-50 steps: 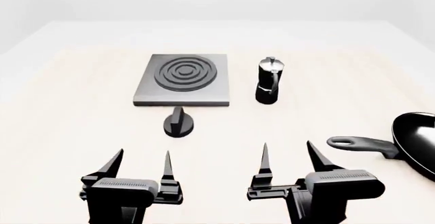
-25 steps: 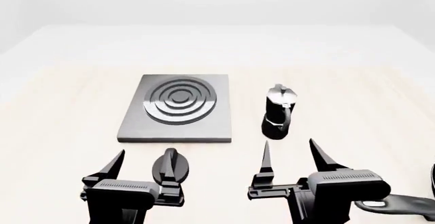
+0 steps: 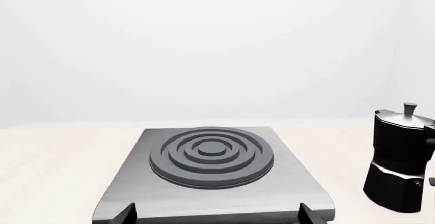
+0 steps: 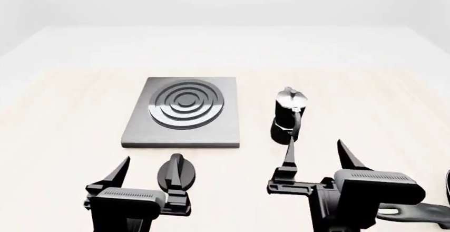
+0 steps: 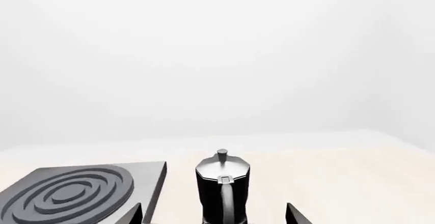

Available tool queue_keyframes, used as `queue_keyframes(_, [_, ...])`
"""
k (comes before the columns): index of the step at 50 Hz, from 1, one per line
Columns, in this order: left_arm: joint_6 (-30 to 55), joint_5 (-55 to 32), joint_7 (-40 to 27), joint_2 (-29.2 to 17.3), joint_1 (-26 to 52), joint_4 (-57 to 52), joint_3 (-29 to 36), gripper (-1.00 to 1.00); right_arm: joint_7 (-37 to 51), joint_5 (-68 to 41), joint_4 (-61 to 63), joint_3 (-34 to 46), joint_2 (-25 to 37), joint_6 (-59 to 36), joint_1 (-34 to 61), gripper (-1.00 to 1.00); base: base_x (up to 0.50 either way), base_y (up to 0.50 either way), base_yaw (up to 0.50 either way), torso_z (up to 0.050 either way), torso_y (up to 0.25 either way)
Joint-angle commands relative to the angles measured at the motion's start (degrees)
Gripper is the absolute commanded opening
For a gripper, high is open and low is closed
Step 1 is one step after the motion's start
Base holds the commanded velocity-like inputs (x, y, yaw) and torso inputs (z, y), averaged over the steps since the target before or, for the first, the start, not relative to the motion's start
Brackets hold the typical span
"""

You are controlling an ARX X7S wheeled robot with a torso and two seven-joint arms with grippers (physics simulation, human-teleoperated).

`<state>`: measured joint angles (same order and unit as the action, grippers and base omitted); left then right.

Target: Put the frying pan on the stove.

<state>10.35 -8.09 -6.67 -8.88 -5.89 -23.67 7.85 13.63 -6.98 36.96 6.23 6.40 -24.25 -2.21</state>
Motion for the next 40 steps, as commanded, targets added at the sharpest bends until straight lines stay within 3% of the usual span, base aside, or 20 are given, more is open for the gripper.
queue_keyframes(1, [-0.6,-0.2,-0.6,-0.5,-0.2,0.5,0.5,1.00,5.8,-0.5,2.4,-2.7,-1.7,-5.1,2.0,1.00,0.00,0.00,0.00,0.000,0.000])
queue_keyframes(24, [-0.9,-0.8,-2.2,-1.1,0.1,0.4,1.0,1.00,23.7,9.3,0.5,-2.2,-3.2,-4.2,4.9,1.00,0.00,0.00,0.00,0.000,0.000])
queue_keyframes(40, [-1.2,-1.5,-2.7,-1.6,0.2,0.8,1.5,1.00,32.6,9.7,-0.7,-2.9,-4.3,-2.6,6.3,1.00,0.00,0.00,0.00,0.000,0.000])
